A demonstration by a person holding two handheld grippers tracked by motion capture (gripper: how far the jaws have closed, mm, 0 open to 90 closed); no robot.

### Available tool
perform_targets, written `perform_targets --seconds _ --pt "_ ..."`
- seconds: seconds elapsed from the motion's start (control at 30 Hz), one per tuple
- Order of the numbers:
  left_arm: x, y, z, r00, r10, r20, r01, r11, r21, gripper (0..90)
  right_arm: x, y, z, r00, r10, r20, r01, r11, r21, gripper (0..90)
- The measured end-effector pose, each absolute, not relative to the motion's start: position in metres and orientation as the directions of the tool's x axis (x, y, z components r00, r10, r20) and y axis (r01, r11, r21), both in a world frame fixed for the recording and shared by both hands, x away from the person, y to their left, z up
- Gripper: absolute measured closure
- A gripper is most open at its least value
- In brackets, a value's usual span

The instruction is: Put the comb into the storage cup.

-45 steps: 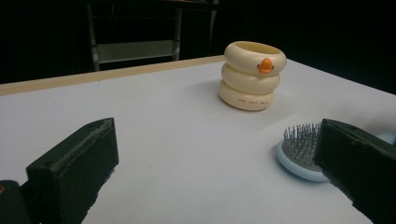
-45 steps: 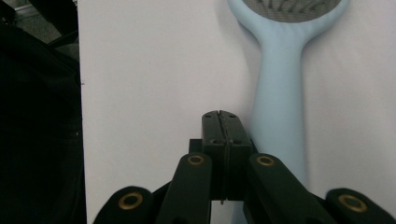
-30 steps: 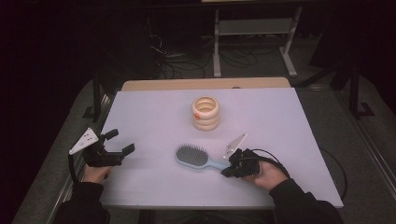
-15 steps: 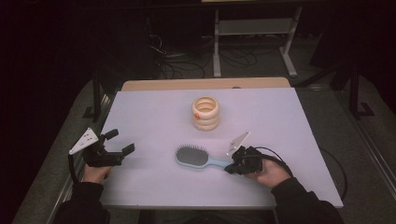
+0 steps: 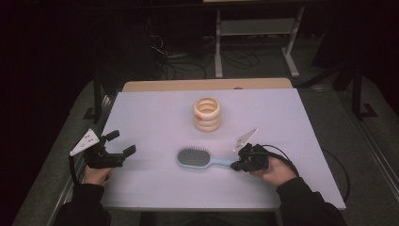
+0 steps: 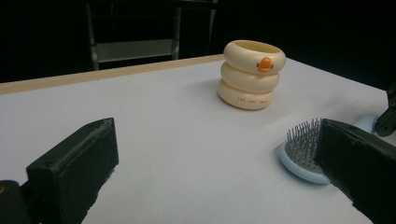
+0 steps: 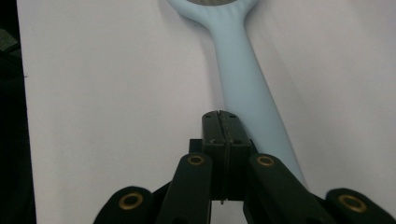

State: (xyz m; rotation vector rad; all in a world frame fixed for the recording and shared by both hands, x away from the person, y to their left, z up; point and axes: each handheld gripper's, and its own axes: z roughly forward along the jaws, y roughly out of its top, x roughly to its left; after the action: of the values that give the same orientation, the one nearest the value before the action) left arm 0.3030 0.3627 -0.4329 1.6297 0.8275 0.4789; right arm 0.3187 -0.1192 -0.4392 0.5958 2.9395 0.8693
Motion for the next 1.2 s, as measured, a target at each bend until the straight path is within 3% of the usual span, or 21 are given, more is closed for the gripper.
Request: perform_targets --seconds 0.63,1.2 --pt "0.303 0.363 -0.433 0.661 0.740 -0.127 0.256 -0.063 0.965 0.0 0.329 -0.127 -0.416 -0.926 0.371 0.069 0.343 0.752 0.563 85.3" --pt "0.303 0.363 -0.433 0.661 0.740 -0.125 0.252 -0.063 0.966 0.0 0.339 -0.112 -0.404 -0.945 0.311 0.103 0.315 0.776 0.547 30.3"
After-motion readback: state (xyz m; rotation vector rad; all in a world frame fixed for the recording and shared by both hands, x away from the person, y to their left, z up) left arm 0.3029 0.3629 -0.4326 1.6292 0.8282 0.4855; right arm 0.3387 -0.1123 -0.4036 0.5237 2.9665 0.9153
